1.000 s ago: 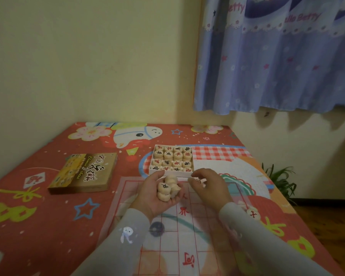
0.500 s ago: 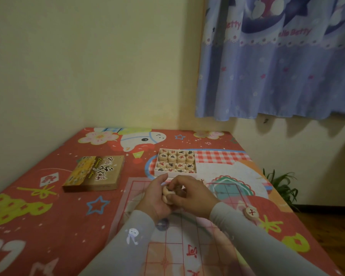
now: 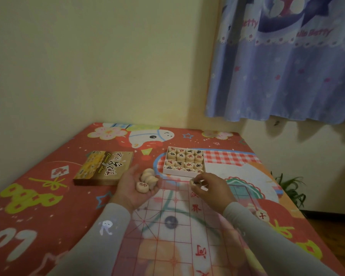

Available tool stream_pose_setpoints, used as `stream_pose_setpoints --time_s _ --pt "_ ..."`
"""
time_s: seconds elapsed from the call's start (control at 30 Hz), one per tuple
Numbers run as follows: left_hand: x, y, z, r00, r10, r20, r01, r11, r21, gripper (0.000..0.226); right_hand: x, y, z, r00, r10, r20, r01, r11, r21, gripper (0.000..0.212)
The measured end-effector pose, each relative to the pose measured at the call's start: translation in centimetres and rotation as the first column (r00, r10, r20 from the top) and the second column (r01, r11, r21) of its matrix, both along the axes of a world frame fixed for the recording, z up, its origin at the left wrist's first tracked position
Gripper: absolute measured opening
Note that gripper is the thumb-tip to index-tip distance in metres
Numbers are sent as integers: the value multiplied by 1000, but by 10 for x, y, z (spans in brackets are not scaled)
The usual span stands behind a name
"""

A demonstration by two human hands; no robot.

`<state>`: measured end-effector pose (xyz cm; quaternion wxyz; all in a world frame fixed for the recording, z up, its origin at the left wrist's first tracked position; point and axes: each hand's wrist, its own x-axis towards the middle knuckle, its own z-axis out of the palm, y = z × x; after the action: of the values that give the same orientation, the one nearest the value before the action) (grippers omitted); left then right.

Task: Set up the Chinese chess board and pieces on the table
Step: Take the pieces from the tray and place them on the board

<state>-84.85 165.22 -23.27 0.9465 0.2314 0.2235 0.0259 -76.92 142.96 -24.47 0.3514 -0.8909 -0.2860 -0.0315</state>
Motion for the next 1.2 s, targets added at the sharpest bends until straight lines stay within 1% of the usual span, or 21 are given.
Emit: stream_pose_setpoints --time_s 0.1,0.23,0.37,0.47,0.63,0.73,0.8,0.87,0.93,1.03,1.1,1.2 --pt "2 12 -1 1000 13 -25 -13 1000 21 39 4 13 -10 999 -4 -36 4 1000 -15 14" --pt "8 14 -4 999 17 -35 -17 1000 0 44 9 34 -19 999 21 -49 -25 997 -67 19" --pt "11 11 -6 999 2 -45 -4 999 -32 43 16 53 -21 999 24 -44 -30 992 -124 24" --pt "11 9 -8 999 -4 -35 2 998 -56 43 23 66 -22 999 -10 -40 6 993 -116 23" --pt "13 10 -10 999 -8 -38 6 998 -56 46 32 79 -30 999 -37 -12 35 984 -173 16" --pt "11 9 -8 999 -10 -30 9 999 -52 45 34 79 -34 999 -37 -17 33 981 -191 18" --pt "10 7 -6 1000 -15 -26 14 999 -36 44 33 77 -32 1000 -22 21 25 985 -170 19" --pt "8 4 -5 999 -26 -24 26 1000 -15 45 26 72 -26 999 -4 47 8 995 -97 18" --pt "6 -1 -3 999 -31 -21 31 1000 2 48 15 67 -16 996 31 85 -32 999 6 15" --pt "2 -12 3 999 -48 -22 49 998 37 46 -6 62 2 977 155 146 -173 977 123 11" --pt "-2 -17 6 996 -85 -19 86 993 84 48 -19 62 14 947 276 162 -295 949 110 17" --pt "-8 -24 9 991 -132 -9 132 977 166 57 -35 64 26 864 448 229 -450 892 -44 18"
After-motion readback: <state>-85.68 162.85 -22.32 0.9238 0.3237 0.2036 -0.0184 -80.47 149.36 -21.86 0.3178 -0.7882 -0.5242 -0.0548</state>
